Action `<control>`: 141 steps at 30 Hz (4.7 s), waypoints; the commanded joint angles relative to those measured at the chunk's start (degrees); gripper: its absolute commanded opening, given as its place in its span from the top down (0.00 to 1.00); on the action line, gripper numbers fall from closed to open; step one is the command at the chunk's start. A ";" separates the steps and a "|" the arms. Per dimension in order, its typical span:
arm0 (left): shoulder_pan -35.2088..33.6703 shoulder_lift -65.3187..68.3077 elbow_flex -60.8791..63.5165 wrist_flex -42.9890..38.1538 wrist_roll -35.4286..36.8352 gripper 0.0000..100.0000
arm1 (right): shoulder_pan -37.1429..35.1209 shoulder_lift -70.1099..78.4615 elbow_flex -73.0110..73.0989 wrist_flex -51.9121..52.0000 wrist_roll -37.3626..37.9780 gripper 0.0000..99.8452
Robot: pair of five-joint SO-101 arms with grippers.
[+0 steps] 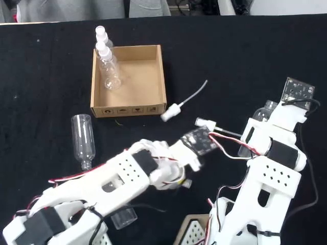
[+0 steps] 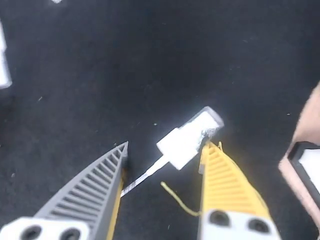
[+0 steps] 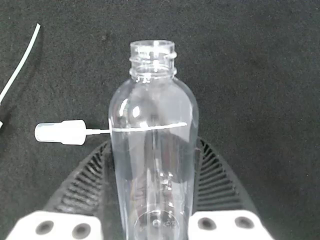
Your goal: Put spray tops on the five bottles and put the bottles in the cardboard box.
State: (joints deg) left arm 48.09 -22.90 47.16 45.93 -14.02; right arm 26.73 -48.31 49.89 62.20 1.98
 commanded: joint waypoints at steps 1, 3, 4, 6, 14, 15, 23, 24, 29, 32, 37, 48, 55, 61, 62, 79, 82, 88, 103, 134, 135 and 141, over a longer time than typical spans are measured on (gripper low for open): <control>1.71 1.14 -4.35 -0.88 -0.09 0.78 | 1.58 -2.33 -0.48 -1.32 0.26 0.94; 1.80 2.99 -4.79 -1.14 -0.09 0.78 | 1.58 -2.33 -0.48 -1.32 0.35 0.94; 1.80 4.13 -5.32 -1.32 -0.18 0.78 | 1.58 -2.33 -0.48 -1.32 0.35 0.94; 1.71 6.59 -6.37 -1.41 -0.35 0.78 | 1.58 -2.33 -0.48 -1.32 0.35 0.94; 1.45 17.14 -11.38 -1.41 -0.53 0.78 | 1.58 -2.33 -0.48 -1.32 0.35 0.94; 1.45 18.11 -11.74 -1.41 -0.53 0.78 | 1.58 -2.33 -0.48 -1.32 0.35 0.94; 1.36 21.36 -13.23 -0.97 -0.53 0.81 | 1.58 -2.33 -0.48 -1.32 0.35 0.94; 1.36 21.36 -13.23 -0.97 -0.53 0.83 | 1.58 -2.33 -0.48 -1.32 0.35 0.94; -1.27 21.10 -14.11 -0.88 -0.53 0.94 | 1.58 -2.33 -0.48 -1.32 0.35 0.94; -3.47 21.10 -14.46 -0.88 -0.44 0.97 | 1.58 -2.33 -0.48 -1.32 0.35 0.94; -6.55 21.01 -15.43 -0.79 -0.09 0.97 | 1.49 -2.24 -0.48 -1.32 0.35 0.94; -7.87 21.01 -16.31 -1.32 -0.09 0.97 | 1.49 -2.24 -0.48 -1.32 0.18 0.94; -7.87 20.92 -17.54 -0.79 0.00 0.97 | 1.41 -2.24 -0.48 -1.32 -0.09 0.94; -7.96 20.92 -17.36 -0.79 0.09 0.97 | 1.41 -2.24 -0.48 -1.32 -0.09 0.94; -7.96 20.92 -17.36 -0.79 0.88 0.97 | 1.49 -2.24 -0.48 -1.41 -0.09 0.94; -7.96 19.43 -18.59 -0.79 12.04 0.97 | 1.05 -2.15 -0.48 -1.32 -0.09 0.94; -7.96 15.38 -17.10 -0.79 12.13 0.97 | 1.05 -2.15 -0.48 -1.32 -0.09 0.94; -9.01 5.19 -12.44 -1.41 16.79 0.97 | -0.88 -2.15 -0.57 -1.32 -0.18 0.94; -16.13 -3.08 -11.56 -1.05 25.93 0.97 | -3.69 -2.24 -0.75 -1.23 -0.26 0.94; -26.95 -31.65 7.96 -17.32 34.37 0.97 | -15.56 -2.33 -1.10 1.32 -0.26 0.94; -28.18 -32.62 8.22 -17.32 34.46 0.97 | -15.74 -2.42 -1.45 1.58 -0.26 0.94; -33.89 -37.19 9.10 -17.23 42.02 0.97 | -15.82 -7.52 0.13 1.23 -0.26 0.94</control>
State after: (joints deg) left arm 16.97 -56.84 56.22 30.11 24.48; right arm 12.48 -50.86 49.98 63.52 1.98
